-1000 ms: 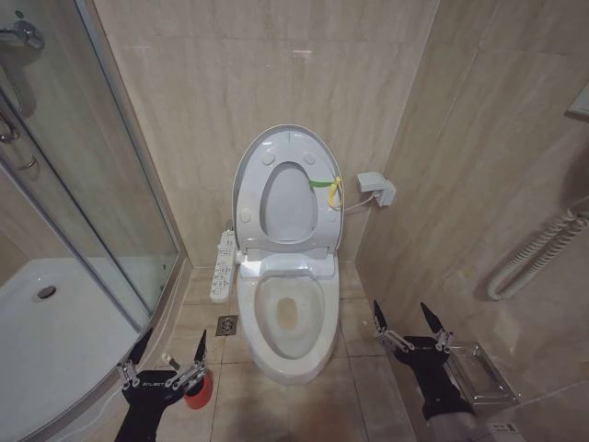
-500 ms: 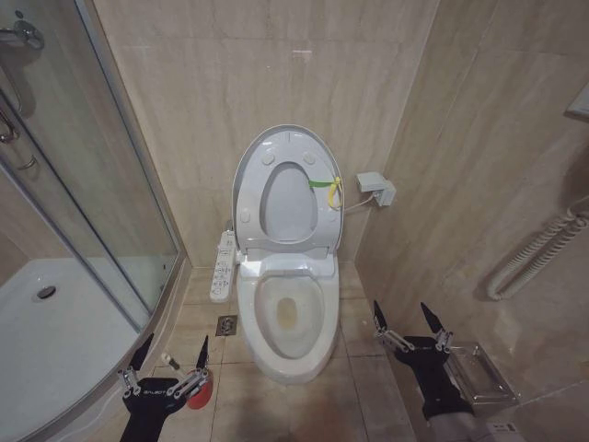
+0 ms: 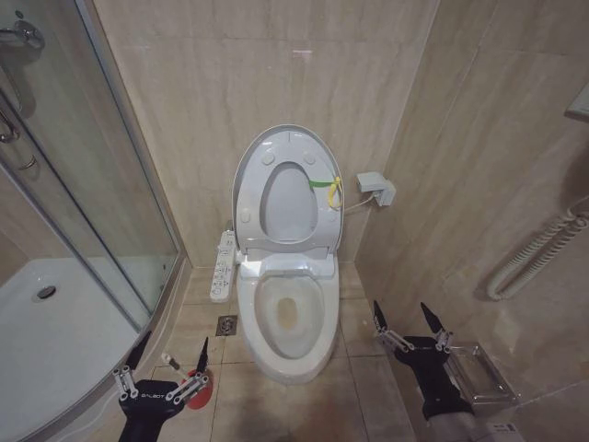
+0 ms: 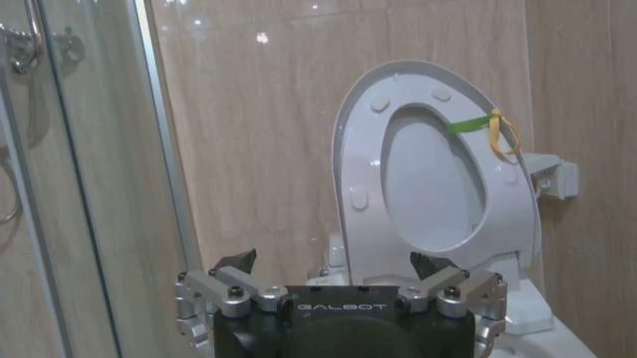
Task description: Open the toilet lid, clean the toilet bowl with a toilet brush, close the toilet lid, and flush.
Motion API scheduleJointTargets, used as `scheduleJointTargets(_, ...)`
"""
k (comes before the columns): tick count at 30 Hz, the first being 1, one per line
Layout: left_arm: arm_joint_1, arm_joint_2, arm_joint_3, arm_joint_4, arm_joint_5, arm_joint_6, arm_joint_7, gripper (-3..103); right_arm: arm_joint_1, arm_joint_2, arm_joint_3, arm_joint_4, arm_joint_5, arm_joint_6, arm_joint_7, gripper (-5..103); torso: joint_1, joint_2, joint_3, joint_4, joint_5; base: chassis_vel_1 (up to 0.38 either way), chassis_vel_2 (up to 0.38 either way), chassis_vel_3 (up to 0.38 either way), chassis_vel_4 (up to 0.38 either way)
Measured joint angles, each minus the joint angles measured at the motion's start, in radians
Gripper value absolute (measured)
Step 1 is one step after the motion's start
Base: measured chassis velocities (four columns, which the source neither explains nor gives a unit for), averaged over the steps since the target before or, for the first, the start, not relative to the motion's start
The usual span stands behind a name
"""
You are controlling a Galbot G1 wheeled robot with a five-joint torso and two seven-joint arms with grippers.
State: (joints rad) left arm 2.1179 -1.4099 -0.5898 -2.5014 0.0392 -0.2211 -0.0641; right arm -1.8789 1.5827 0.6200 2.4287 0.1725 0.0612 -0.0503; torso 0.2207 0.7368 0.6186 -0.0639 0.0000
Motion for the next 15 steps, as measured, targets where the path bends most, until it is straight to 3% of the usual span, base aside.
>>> scheduleJointTargets(15, -0.039, 0.021, 0.007, 0.001, -0.084, 0.028, -0.017, 100, 0.000, 0.000, 0.000, 0.000, 0.000, 0.000, 0.000, 100, 0.000, 0.000, 0.000, 0.0000, 0.0000, 0.000, 0.000, 0.000, 0.000)
